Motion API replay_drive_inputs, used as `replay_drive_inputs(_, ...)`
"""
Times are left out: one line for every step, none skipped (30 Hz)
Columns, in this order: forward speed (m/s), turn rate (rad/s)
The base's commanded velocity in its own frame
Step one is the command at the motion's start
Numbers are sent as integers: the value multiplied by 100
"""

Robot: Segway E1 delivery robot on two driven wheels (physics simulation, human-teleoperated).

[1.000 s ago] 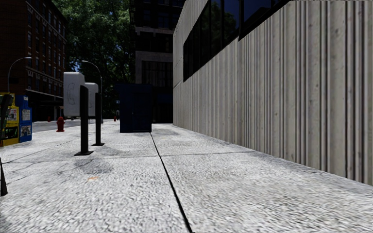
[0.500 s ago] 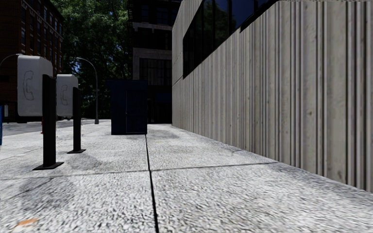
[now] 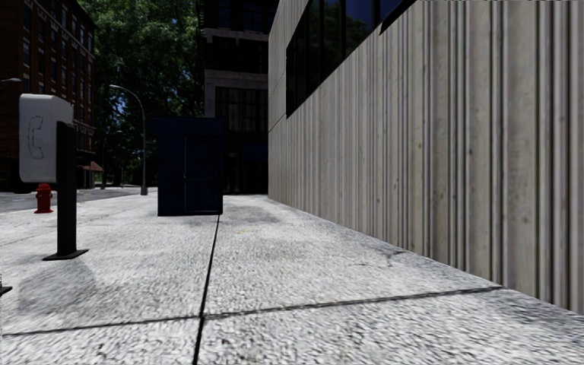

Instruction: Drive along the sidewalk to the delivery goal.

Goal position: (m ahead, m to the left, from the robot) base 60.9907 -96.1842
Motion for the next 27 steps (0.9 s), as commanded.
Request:
replay_drive_inputs(200, 0)
replay_drive_inputs(200, 0)
replay_drive_inputs(200, 0)
replay_drive_inputs(200, 3)
replay_drive_inputs(200, 3)
replay_drive_inputs(200, 8)
replay_drive_inputs(200, 10)
replay_drive_inputs(200, 10)
replay_drive_inputs(200, 10)
replay_drive_inputs(200, 13)
replay_drive_inputs(200, 14)
replay_drive_inputs(200, 14)
replay_drive_inputs(200, 14)
replay_drive_inputs(200, 14)
replay_drive_inputs(200, 14)
replay_drive_inputs(200, 14)
replay_drive_inputs(200, 14)
replay_drive_inputs(200, 14)
replay_drive_inputs(200, 16)
replay_drive_inputs(200, 16)
replay_drive_inputs(200, 19)
replay_drive_inputs(200, 20)
replay_drive_inputs(200, 20)
replay_drive_inputs(200, 23)
replay_drive_inputs(200, 25)
replay_drive_inputs(200, 27)
replay_drive_inputs(200, 27)
